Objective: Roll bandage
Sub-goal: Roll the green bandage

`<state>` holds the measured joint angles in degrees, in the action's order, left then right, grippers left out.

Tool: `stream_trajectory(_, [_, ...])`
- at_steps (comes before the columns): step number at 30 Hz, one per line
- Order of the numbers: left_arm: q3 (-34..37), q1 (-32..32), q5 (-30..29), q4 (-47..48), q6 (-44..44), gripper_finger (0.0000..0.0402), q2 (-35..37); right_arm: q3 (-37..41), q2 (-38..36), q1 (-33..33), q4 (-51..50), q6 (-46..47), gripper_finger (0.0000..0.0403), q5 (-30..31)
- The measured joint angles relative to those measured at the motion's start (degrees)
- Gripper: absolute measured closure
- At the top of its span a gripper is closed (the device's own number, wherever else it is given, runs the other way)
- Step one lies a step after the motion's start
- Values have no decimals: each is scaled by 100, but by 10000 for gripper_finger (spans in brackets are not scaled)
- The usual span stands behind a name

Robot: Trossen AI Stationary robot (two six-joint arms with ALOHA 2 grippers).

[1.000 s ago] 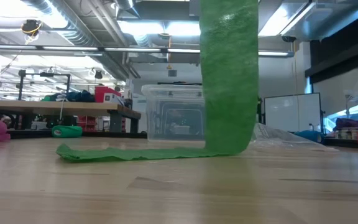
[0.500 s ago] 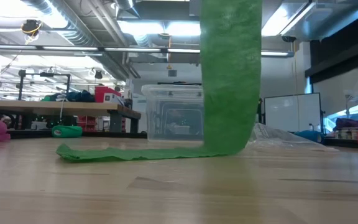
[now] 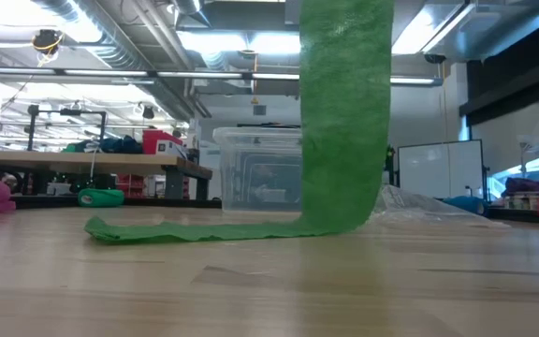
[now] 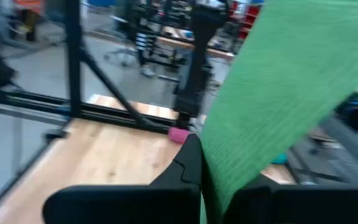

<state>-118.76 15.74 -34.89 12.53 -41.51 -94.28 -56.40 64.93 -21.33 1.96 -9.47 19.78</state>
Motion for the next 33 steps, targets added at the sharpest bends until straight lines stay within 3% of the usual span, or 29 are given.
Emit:
stream_trajectory(6, [0, -231, -455, 91, -471, 389, 0, 0, -2, -428, -31, 22, 401, -77])
stream_trajectory(16, [0, -414, -481, 583, -505, 391, 0, -3, -28, -1325, 147, 208, 402, -84])
stream_trajectory(23, [0, -502, -490, 1127, -26, 397, -60, -600, 55, -1888, -68, 127, 402, 13])
stream_trajectory(33, [676, -472, -561, 702, 57, 399, -111, -1277, 109, -2413, -303, -168, 402, 361])
